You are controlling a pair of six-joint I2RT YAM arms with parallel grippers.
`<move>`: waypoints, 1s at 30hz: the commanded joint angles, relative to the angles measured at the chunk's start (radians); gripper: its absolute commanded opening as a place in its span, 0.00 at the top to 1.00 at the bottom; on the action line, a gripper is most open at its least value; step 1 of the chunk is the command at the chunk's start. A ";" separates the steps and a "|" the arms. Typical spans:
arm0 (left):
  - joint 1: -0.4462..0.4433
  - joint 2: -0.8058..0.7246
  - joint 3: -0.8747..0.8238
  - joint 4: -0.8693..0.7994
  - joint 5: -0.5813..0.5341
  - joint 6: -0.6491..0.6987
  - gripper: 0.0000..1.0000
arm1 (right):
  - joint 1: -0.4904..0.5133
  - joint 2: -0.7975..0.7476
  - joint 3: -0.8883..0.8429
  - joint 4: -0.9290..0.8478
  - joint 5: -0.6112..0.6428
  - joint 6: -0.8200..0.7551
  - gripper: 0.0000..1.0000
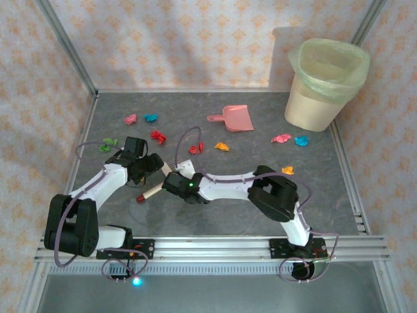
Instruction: Sweep away the paper scraps from the table
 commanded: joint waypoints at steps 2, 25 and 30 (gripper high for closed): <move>-0.006 0.017 0.030 0.022 0.013 0.018 0.21 | 0.017 -0.094 -0.068 0.178 -0.095 -0.010 0.60; -0.160 -0.194 -0.216 0.033 0.137 -0.014 0.25 | -0.033 -0.062 -0.129 0.237 -0.148 0.068 0.62; -0.233 -0.189 -0.236 0.031 0.132 -0.016 0.26 | -0.095 -0.108 -0.201 0.287 -0.172 0.102 0.62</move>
